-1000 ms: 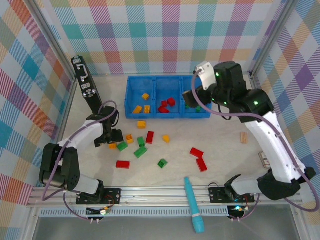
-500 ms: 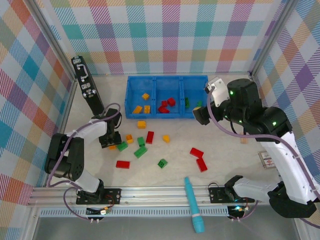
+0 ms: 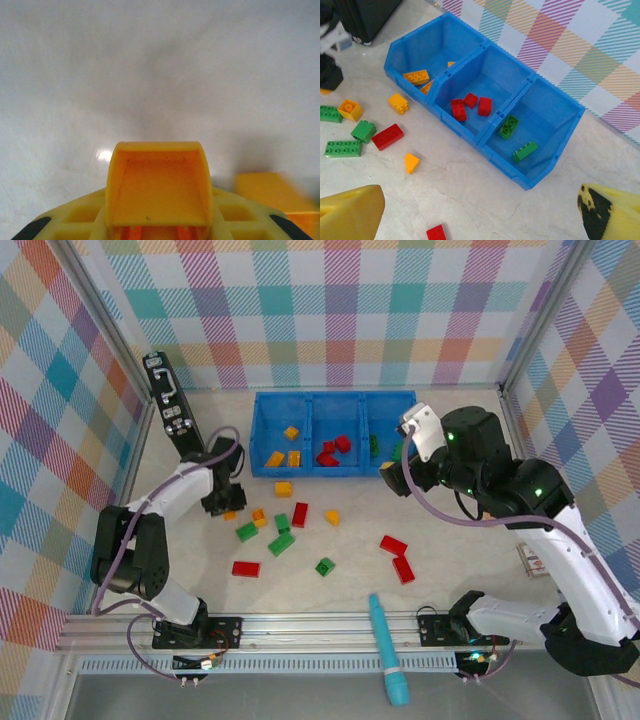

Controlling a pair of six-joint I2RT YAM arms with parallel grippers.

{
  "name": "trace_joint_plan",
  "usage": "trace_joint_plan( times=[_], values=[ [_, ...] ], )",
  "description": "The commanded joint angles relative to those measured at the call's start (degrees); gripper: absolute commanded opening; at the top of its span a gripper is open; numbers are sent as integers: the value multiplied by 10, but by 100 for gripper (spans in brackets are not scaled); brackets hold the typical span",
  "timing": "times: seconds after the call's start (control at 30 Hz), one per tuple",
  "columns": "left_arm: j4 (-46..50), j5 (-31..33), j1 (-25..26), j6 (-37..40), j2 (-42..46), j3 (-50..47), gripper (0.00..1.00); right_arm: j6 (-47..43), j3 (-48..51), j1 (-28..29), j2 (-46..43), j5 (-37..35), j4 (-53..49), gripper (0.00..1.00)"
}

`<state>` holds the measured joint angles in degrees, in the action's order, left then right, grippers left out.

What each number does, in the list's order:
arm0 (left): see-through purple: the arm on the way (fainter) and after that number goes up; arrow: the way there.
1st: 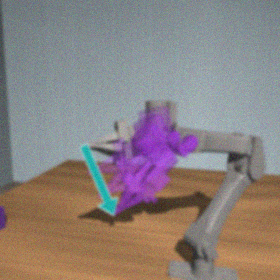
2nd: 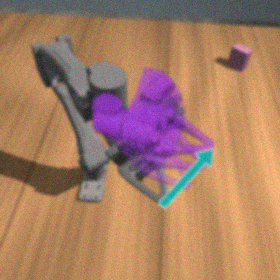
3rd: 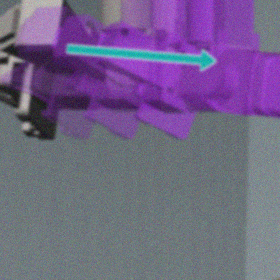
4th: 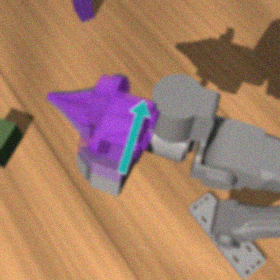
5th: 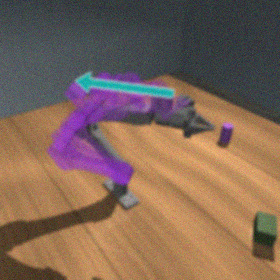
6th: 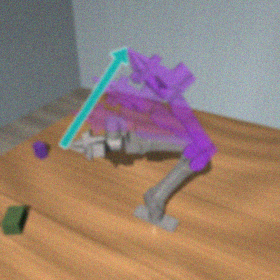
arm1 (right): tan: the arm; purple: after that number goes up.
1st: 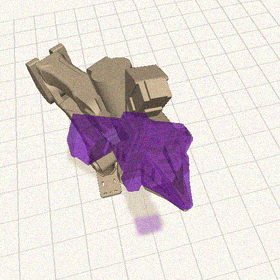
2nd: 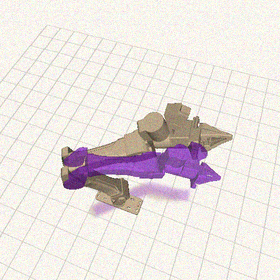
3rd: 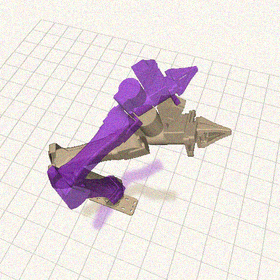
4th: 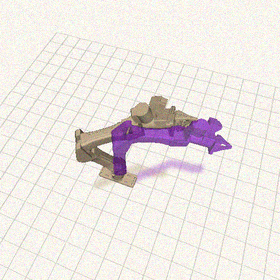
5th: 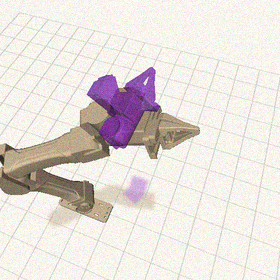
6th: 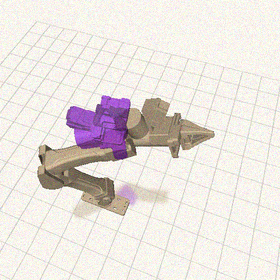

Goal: Sort the legos into containers by color
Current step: Pick up the lego from the middle-left of the table, then place the lego in the container.

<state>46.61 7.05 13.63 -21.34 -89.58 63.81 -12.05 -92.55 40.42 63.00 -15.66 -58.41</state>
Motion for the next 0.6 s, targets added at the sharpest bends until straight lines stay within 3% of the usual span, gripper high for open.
trace_joint_plan(
  times=[0.0, 0.13, 0.27, 0.57],
  values=[
    [24, -6, 18, 16, -4, 119, 21, -12, 11, 4, -15, -24, 26, 99],
    [0, -29, 41, 22, -56, 237, 21, -12, 16, 6, -20, -19, 28, 99],
    [-18, -6, 71, 26, -130, 321, 21, -15, 23, 6, -28, -19, 44, 99],
    [-67, 76, 100, 31, -253, 396, 23, -26, 42, 11, -42, -33, 53, 99]
  ],
)
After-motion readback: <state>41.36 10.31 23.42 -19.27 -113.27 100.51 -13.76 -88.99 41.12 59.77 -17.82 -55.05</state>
